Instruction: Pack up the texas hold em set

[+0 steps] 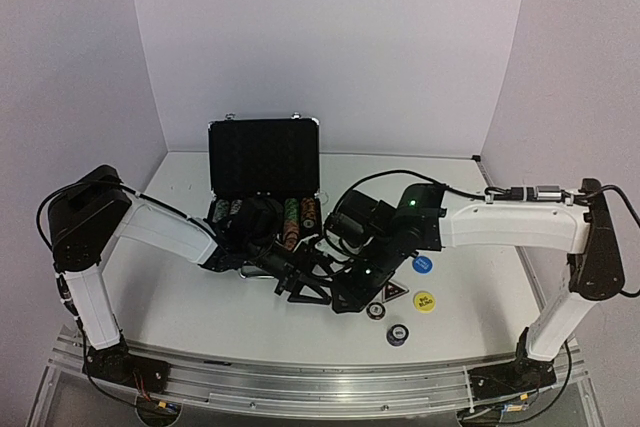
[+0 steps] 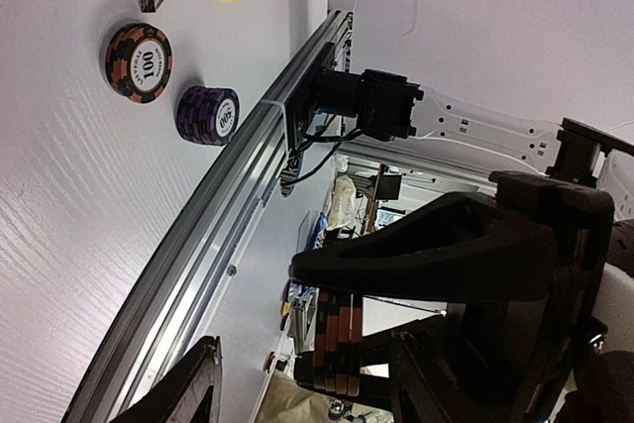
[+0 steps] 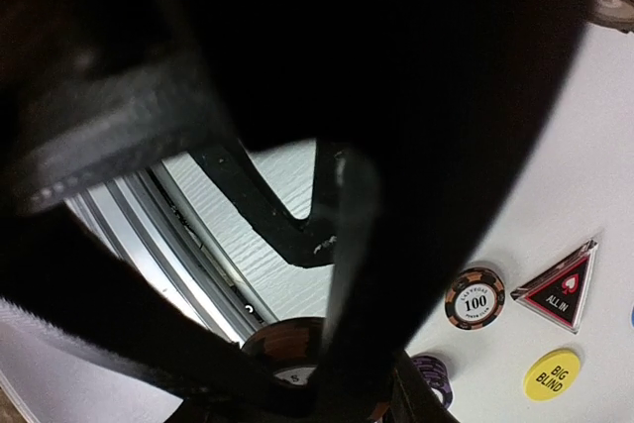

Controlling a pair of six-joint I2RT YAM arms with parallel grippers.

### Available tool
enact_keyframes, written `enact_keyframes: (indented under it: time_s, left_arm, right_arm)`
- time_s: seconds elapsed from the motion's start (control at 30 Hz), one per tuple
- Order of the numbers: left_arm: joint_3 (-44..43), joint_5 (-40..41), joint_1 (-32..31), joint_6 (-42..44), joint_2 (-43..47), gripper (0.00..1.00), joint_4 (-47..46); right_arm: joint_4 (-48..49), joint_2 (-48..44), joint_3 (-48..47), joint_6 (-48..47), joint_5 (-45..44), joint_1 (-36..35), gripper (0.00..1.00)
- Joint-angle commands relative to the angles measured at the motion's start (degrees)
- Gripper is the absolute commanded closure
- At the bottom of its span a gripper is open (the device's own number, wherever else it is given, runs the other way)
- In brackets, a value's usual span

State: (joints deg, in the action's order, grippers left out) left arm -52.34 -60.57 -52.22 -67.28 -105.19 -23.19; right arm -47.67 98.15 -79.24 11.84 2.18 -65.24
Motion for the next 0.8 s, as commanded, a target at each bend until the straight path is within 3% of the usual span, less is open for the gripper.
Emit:
enact_keyframes:
  time_s: [0.0,0.53,0.77]
  left_arm:
    - [0.6,-1.9,-0.6,-1.4,0.6,0.44,-4.5]
    - [-1.4,-4.0,-2.7,0.2,-1.7,0.62,-1.7]
    - [-1.2,-4.2,-2.9,-0.8,-1.9,0.76,-2.9]
  right_arm:
    - [-0.3,0.2,-2.4,-1.2,0.0,-0.6,0.79]
    - [0.4,-0.1,-2.6,-1.9,-1.9,-0.9,0.79]
    - [1.0,-0.4,-2.2,-2.2,-2.2,-1.0,0.8]
